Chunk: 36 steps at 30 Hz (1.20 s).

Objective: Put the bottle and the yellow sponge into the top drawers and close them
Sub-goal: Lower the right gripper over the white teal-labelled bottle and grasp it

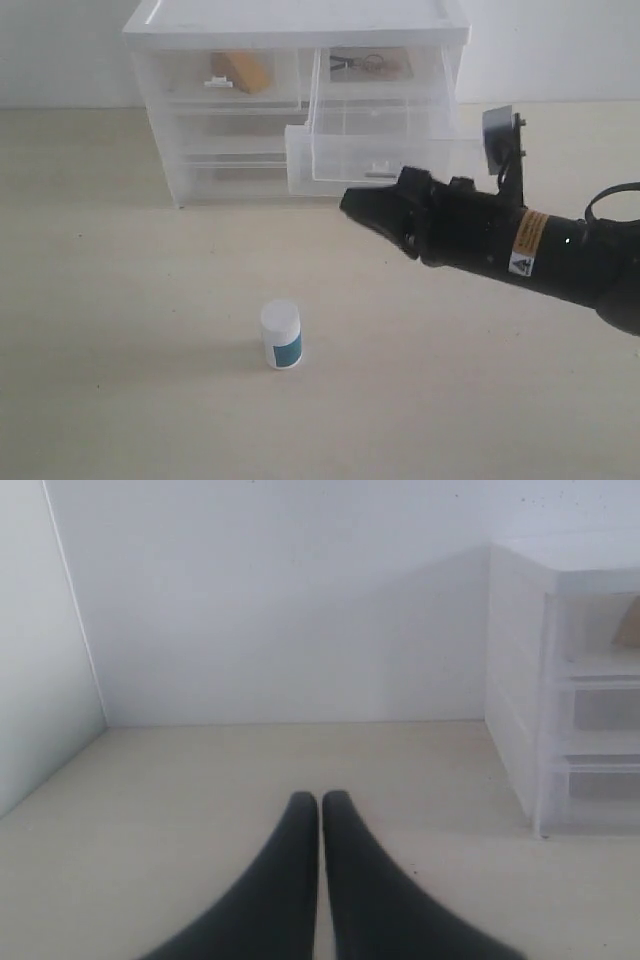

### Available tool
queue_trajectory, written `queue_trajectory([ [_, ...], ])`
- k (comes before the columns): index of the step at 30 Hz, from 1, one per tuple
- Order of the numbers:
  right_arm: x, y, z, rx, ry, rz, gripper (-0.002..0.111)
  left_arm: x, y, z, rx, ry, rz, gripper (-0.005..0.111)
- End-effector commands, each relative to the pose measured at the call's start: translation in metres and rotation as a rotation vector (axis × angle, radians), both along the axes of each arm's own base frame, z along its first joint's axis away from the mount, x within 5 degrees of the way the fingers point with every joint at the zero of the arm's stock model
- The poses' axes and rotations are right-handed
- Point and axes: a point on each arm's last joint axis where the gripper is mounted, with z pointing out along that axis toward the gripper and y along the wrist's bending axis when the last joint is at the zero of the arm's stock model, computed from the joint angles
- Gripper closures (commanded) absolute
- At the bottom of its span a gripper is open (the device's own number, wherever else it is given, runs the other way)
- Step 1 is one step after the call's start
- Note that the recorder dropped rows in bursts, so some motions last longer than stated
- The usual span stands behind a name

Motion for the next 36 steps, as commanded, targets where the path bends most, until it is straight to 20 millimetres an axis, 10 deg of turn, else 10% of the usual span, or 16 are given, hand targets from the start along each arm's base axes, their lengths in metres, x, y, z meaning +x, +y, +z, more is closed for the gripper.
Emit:
queue_trajectory([
  [1, -0.01, 0.007, -0.008, -0.136, -0.043, 0.086, 0.063, 0.0, 0.0, 0.002, -0.013, -0.019, 0.002, 0.103],
  [7, -0.034, 0.014, -0.012, -0.258, -0.275, 0.421, 0.032, 0.0, 0.0, 0.002, -0.013, -0.019, 0.002, 0.103],
  [24, -0.022, 0.082, -0.032, -0.848, -0.563, 0.583, 0.033, 0.0, 0.0, 0.002, -0.013, -0.019, 0.002, 0.103],
  [28, -0.016, 0.087, -0.037, -0.849, -0.562, 0.585, 0.061, 0.0, 0.0, 0.002, -0.013, -0.019, 0.002, 0.103],
  [31, -0.02, 0.086, -0.03, -0.815, -0.557, 0.587, 0.107, 0.0, 0.0, 0.002, -0.013, -0.019, 0.002, 0.103],
  [36, -0.056, 0.079, 0.02, -0.67, -0.6, 0.758, 0.107, 0.0, 0.0, 0.002, -0.013, -0.019, 0.002, 0.103],
])
